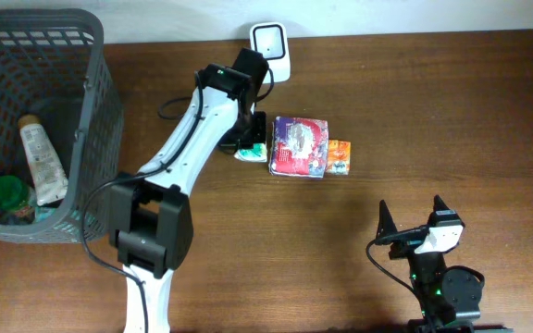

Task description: Scan the item barcode

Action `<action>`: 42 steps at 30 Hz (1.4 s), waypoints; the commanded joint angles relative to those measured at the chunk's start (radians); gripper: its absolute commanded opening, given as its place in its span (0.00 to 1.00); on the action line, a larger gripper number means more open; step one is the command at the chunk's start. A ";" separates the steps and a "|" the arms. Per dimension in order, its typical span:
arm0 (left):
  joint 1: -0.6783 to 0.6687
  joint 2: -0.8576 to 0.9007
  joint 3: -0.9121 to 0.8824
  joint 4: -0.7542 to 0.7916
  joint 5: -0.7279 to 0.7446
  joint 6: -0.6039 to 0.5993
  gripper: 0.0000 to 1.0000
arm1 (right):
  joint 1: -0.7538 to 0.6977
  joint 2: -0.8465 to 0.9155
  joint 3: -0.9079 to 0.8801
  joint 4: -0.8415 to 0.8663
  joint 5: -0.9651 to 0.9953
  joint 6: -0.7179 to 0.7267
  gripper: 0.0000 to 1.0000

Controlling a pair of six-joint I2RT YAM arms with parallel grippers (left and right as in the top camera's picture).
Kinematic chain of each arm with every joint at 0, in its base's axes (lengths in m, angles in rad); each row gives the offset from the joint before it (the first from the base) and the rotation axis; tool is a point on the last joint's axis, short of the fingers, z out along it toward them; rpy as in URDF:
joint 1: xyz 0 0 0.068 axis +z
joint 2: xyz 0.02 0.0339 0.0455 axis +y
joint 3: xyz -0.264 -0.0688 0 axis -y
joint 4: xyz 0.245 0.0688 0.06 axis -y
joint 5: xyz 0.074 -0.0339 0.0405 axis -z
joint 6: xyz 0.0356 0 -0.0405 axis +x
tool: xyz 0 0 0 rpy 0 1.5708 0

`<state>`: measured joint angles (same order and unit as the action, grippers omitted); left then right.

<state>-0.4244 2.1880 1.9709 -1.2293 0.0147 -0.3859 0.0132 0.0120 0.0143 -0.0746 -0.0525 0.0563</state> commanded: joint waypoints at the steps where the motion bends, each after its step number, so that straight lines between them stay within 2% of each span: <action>1: -0.002 0.043 0.006 0.021 -0.019 -0.009 0.02 | -0.007 -0.006 -0.009 0.000 0.001 0.008 0.99; 5: -0.014 0.090 0.006 0.077 -0.019 -0.009 0.08 | -0.007 -0.006 -0.009 0.000 0.001 0.008 0.99; 7: -0.013 0.095 0.006 0.077 -0.019 -0.009 0.24 | -0.007 -0.006 -0.009 0.000 0.001 0.008 0.98; 9: -0.014 0.094 0.013 0.076 0.007 0.007 0.33 | -0.007 -0.006 -0.009 0.000 0.001 0.008 0.98; 11: -0.014 0.094 0.034 0.075 0.154 0.107 0.40 | -0.007 -0.006 -0.009 0.000 0.001 0.008 0.98; 12: -0.014 0.094 0.053 0.065 0.178 0.137 0.45 | -0.007 -0.006 -0.009 0.000 0.001 0.008 0.99; 13: -0.014 0.094 0.082 0.043 0.172 0.157 0.57 | -0.007 -0.006 -0.009 0.000 0.001 0.008 0.99; 14: -0.013 0.093 0.142 -0.008 0.145 0.169 0.81 | -0.007 -0.006 -0.009 0.000 0.001 0.008 0.98; 15: -0.009 0.093 0.225 -0.069 0.113 0.169 0.97 | -0.007 -0.006 -0.009 0.000 0.001 0.008 0.99; 18: 0.012 0.093 0.557 -0.283 0.055 0.168 0.99 | -0.007 -0.006 -0.009 0.000 0.001 0.008 0.98; 21: 0.048 0.093 0.856 -0.415 0.056 0.167 1.00 | -0.007 -0.006 -0.009 0.000 0.001 0.008 0.98; 23: 0.082 0.092 1.022 -0.459 0.061 0.168 0.99 | -0.007 -0.006 -0.009 0.000 0.001 0.008 0.98; 26: 0.145 0.034 1.135 -0.459 0.071 0.167 0.99 | -0.007 -0.006 -0.009 0.000 0.001 0.008 0.98; 32: 0.258 -0.154 1.136 -0.459 0.074 0.172 0.99 | -0.007 -0.006 -0.009 0.000 0.001 0.008 0.99; 35: 0.286 -0.216 1.104 -0.459 0.027 0.175 0.99 | -0.007 -0.006 -0.009 0.000 0.001 0.008 0.99; 42: 0.487 -0.326 0.779 -0.459 -0.102 0.154 0.99 | -0.007 -0.006 -0.009 0.000 0.001 0.008 0.98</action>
<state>-0.0204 1.8721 2.8315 -1.6875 -0.0246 -0.2268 0.0135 0.0120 0.0147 -0.0742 -0.0525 0.0563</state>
